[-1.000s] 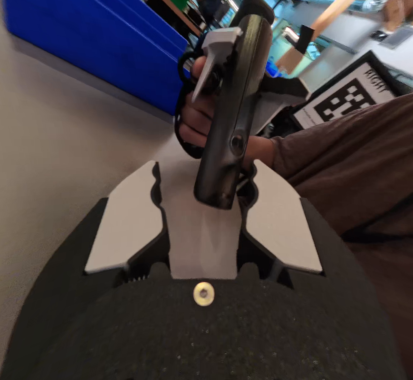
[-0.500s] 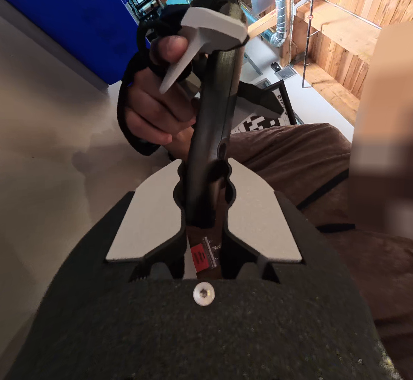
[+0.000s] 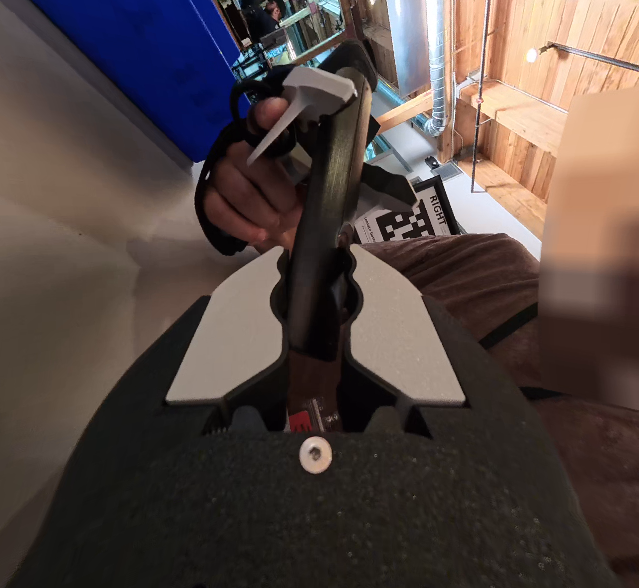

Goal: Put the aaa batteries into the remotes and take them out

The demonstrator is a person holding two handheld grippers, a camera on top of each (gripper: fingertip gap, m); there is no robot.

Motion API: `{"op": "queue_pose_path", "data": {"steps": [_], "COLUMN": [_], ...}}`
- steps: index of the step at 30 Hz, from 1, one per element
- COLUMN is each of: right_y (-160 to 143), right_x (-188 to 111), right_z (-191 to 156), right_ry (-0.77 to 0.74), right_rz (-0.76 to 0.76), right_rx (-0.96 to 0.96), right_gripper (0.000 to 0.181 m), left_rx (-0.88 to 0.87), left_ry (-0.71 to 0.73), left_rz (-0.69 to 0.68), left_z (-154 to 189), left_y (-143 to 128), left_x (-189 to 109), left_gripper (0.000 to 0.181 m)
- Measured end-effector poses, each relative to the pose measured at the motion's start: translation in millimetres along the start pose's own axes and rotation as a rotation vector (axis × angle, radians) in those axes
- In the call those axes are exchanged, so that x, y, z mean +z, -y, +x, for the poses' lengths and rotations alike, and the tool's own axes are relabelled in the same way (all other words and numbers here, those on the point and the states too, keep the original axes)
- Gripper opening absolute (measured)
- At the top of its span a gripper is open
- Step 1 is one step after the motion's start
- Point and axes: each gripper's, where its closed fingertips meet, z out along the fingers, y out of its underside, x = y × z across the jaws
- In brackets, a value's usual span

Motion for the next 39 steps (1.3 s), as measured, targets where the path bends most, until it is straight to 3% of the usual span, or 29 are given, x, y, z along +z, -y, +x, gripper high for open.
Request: {"op": "queue_pose_path", "data": {"steps": [17,25,26,29,34,39], "right_y": [-20.3,-0.8,-0.5,6.0,5.2,-7.6], "right_x": [2.8,0.9,0.5,-2.7,-4.6,6.0], "right_z": [10.7,6.5,6.9,12.7,20.6,16.4], "right_ry": [-0.067,-0.009,-0.015,-0.041,-0.074,-0.081], "right_rz": [-0.022,0.088,0.095,0.132,0.138,0.094], "right_rx": [-0.004,0.081,0.079,0.117,0.179,0.165], "right_gripper": [0.062,0.062,0.062,0.062,0.062,0.062], "left_rx": [0.024,0.117,0.147,0.317,0.64,0.781], "left_ry": [0.146,0.045,0.055,0.193,0.496,0.639], "left_rz": [-0.007,0.01,0.011,0.0,-0.06,-0.179], "left_z": [-16.7,2.4,2.4,-7.3,-26.2,-35.4], "left_y": [-1.6,2.2,1.1,-7.1,-18.6,-21.9], "left_x": [-8.7,-3.3,-4.0,-10.2,-19.0,-14.0], "left_gripper": [0.033,0.031,0.038,0.074,0.082,0.079]}}
